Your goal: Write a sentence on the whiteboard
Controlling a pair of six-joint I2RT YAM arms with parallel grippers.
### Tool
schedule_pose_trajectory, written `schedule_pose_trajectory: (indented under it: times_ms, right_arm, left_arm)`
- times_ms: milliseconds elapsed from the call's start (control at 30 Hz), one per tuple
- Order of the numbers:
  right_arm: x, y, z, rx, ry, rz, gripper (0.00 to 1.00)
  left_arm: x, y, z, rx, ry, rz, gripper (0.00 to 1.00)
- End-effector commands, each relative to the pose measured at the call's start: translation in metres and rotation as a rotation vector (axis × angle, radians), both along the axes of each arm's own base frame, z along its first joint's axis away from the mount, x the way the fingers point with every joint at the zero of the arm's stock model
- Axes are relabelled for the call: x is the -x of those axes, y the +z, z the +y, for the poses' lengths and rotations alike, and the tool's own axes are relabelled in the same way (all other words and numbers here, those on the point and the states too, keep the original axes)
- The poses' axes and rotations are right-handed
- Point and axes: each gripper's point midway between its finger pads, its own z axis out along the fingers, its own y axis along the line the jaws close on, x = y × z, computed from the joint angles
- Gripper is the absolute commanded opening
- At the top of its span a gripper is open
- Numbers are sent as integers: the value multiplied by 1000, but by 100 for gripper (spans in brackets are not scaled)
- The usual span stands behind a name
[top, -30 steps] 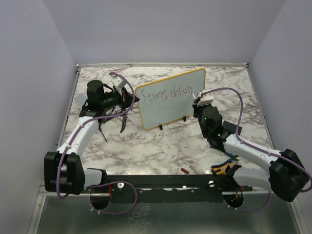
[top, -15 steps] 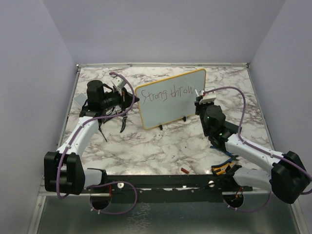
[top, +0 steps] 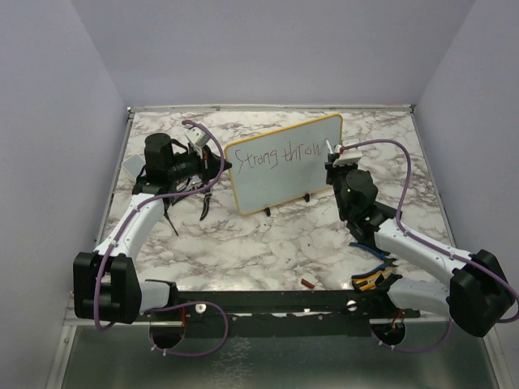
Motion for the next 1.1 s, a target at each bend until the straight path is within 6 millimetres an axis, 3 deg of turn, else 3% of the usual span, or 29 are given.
schedule_pose_trajectory:
  times_ms: [0, 233, 400, 600, 933, 1067]
  right_arm:
    - [-1, 0, 10, -7, 59, 7, 1]
    - [5, -28, 7, -14, 47, 86, 1]
    - [6, -38, 0, -17, 9, 110, 1]
    - [4, -36, -5, -13, -24, 106, 1]
    - [-3, -11, -5, -8, -36, 38, 0]
    - [-4, -10, -5, -2, -36, 37, 1]
  left_arm:
    - [-3, -8, 7, -44, 32, -26, 0]
    - [-3, -9, 7, -44, 32, -25, 0]
    - [-3, -9, 7, -45, 33, -24, 0]
    - [-3, -8, 7, -45, 33, -26, 0]
    - [-3, -7, 7, -45, 32, -29, 0]
    - [-3, -8, 7, -44, 32, -27, 0]
